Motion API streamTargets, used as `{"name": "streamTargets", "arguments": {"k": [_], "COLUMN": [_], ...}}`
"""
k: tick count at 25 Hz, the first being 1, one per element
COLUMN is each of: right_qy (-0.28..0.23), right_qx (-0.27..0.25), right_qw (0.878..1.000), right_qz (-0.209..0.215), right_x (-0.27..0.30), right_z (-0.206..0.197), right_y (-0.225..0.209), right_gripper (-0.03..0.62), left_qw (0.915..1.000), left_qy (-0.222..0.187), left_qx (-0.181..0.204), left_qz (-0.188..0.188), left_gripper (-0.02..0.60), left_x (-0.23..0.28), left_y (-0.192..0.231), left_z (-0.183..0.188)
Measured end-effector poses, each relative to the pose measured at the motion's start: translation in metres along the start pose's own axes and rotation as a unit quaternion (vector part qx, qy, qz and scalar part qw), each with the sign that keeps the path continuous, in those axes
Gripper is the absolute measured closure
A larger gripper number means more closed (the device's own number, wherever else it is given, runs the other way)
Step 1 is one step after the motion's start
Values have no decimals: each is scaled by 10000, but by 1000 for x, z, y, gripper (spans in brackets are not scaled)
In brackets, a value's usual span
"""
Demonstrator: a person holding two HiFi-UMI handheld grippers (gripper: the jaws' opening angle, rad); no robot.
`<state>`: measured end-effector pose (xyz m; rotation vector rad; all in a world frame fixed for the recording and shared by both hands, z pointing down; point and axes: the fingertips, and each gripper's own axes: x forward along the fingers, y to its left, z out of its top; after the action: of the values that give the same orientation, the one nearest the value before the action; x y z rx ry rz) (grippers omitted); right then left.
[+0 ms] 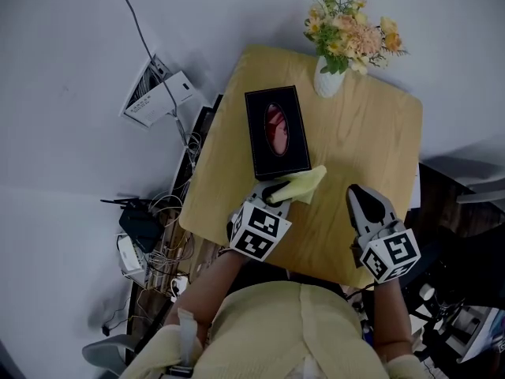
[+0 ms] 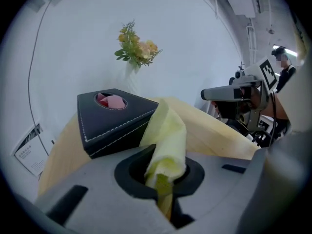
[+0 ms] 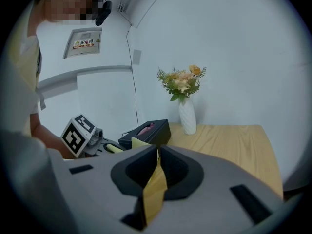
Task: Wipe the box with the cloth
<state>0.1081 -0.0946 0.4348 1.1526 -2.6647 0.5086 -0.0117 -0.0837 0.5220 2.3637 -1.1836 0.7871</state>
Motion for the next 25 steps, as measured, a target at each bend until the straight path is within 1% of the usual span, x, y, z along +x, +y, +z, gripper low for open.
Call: {"name": "streamTargets", "arguments": {"k": [5,9,15,20,25], "right_qy": [44,79,122,180,148], "right_qx": [7,13,-82,-110,-222], "right_qw": [9999,9996,9986,9979,9971], "right_qz": [139,288,510,619,708], "right_x": [16,26,35,44,52], "right_z": [0,0,1,-1,6], "right_y": [10,20,34,39,40], "right_gripper": [553,553,553,553,553], "left_qw": [9986,9969,9942,9917,9887], "left_qy": [-249,-309,-404,-417,-472], "left_qx": [-297,-511,-608,-733,-784], "left_qz": [350,513,785,972,1187], "left_gripper": [557,557,557,557,557], "left_x": [-22,-38,-58,-70,-80], "left_y": [27,39,49,61,71], "left_z": [4,0,-5,-13,-20]}}
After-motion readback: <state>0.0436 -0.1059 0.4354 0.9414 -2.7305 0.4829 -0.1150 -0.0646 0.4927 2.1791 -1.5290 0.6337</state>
